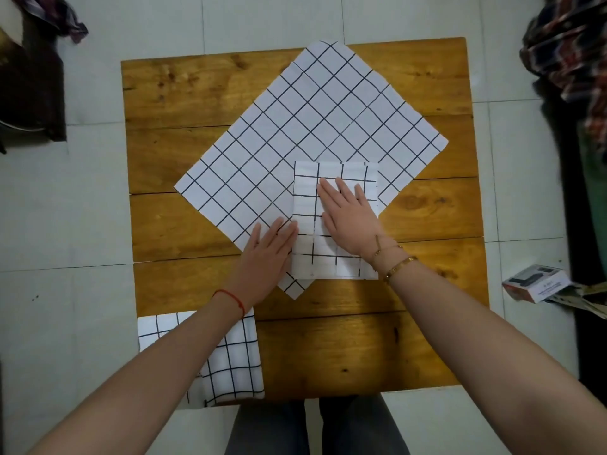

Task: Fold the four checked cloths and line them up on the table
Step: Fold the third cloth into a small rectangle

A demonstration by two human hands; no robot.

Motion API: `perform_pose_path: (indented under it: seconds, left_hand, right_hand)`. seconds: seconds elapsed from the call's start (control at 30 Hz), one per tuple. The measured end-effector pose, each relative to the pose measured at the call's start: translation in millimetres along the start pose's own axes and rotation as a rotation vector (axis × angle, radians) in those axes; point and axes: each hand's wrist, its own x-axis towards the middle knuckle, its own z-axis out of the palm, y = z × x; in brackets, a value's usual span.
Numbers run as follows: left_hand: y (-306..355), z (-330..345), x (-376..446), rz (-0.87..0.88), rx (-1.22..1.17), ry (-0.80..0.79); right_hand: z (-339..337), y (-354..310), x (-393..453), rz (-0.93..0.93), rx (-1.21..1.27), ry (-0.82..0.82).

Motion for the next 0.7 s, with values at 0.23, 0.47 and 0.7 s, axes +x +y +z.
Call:
perform_pose_path:
  seconds: [0.23, 0.47, 0.7]
  left_hand:
    - [14, 7, -45, 0.09, -0.059, 0.001]
    - [18, 9, -58, 0.193, -0.083, -0.001]
    - [14, -12, -21, -0.012, -0.256, 0.183]
  right_hand:
    - [-3, -4, 1, 0.019, 0.015, -0.04]
    - [-4, -5, 1, 0.023, 0.072, -0.026]
    - [-12, 15, -12, 0.184, 0.368, 0.509]
